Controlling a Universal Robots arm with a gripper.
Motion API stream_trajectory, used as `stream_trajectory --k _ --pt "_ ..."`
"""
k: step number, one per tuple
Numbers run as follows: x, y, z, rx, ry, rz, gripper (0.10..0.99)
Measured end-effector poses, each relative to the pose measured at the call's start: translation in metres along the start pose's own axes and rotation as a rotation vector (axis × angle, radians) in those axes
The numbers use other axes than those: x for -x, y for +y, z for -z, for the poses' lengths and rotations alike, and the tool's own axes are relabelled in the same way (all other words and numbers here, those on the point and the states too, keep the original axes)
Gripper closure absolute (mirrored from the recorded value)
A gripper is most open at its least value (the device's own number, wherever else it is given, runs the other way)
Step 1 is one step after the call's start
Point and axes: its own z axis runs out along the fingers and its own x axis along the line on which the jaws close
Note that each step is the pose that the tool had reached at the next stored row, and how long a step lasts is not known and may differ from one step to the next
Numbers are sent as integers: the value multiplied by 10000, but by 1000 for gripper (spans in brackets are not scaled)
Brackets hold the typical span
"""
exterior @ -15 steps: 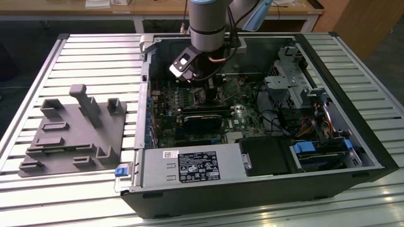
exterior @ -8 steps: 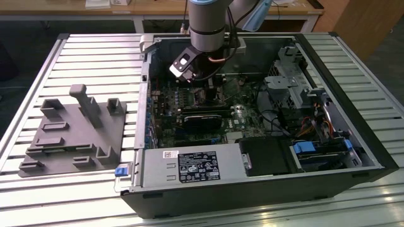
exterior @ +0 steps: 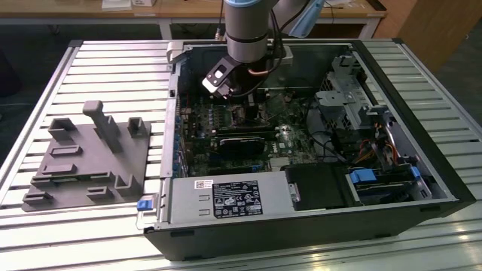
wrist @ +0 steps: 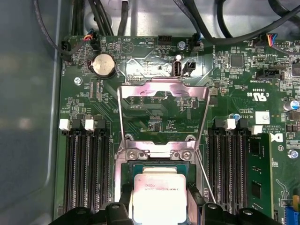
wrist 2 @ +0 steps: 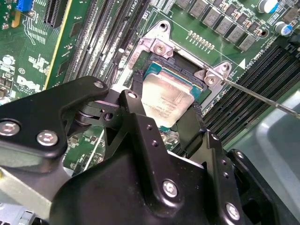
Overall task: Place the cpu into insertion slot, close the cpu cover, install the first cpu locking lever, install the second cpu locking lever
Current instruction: 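Place the cpu into insertion slot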
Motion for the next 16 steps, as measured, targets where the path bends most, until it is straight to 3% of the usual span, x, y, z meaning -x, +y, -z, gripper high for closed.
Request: stream_trajectory --k 16 --pt "-7 -3 -22 2 2 1 537"
